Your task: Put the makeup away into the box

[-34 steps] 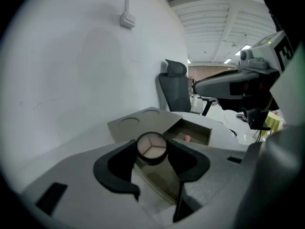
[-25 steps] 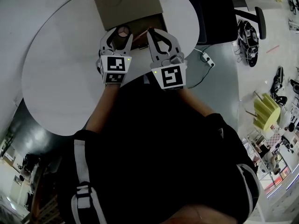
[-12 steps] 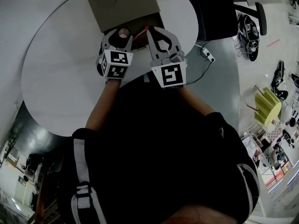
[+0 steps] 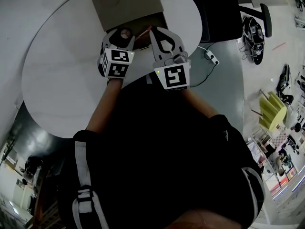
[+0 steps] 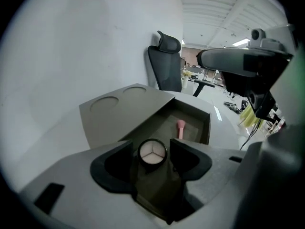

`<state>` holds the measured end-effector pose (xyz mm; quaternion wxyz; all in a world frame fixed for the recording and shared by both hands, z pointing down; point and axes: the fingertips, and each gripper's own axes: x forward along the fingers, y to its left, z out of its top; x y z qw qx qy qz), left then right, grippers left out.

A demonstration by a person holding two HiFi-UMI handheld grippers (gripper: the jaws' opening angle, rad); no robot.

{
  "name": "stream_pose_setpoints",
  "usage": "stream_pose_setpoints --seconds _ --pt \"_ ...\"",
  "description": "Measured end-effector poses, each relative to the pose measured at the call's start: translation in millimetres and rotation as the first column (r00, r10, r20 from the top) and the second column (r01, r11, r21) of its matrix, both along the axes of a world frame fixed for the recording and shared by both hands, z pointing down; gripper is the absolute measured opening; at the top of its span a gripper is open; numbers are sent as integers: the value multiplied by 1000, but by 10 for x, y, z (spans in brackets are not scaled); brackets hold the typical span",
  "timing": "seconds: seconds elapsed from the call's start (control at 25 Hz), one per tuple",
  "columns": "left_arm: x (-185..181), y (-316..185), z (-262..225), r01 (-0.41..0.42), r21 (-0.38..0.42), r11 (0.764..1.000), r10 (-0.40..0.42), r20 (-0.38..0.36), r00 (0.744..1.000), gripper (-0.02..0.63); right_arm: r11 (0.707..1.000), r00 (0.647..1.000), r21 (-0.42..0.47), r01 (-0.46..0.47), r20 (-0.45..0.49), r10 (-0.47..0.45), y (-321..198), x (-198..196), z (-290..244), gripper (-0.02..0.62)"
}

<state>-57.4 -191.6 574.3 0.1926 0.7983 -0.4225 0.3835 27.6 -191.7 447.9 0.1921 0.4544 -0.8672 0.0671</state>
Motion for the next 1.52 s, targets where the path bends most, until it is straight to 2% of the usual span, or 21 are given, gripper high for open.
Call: stream_pose_setpoints --seconds 0.16,0.32,0.48,0.68,0.88,1.12,1.28,1.36,1.52 --pt "-68 1 -203 53 84 995 -51 -33 998 244 1000 1000 24 7 5 -7 60 19 -69 23" --pt "-100 61 -549 113 189 975 -101 -72 992 147 998 1000 56 2 15 -3 157 90 -205 23" --pt "-90 79 -1000 172 307 936 -139 -125 982 76 993 999 119 -2 37 -2 162 184 -430 23" --pt "-62 244 -1495 237 401 885 -164 -208 964 23 980 998 201 -3 62 -10 253 290 -763 23" --pt "40 433 -2042 307 487 818 -179 -292 940 8 964 995 265 4 98 -31 358 428 -1109 21" --pt "194 750 -2518 371 539 756 -188 -363 912 8 940 988 339 27 135 -77 546 575 -1474 21" --pt "288 930 -2758 384 566 730 -184 -379 907 8 936 982 352 19 172 -84 645 658 -1662 21" --pt "303 980 -2825 382 576 723 -179 -379 908 8 938 981 345 25 171 -88 686 665 -1682 21" --pt "285 1021 -2796 369 575 730 -171 -369 913 8 948 986 315 54 134 -101 796 629 -1612 21"
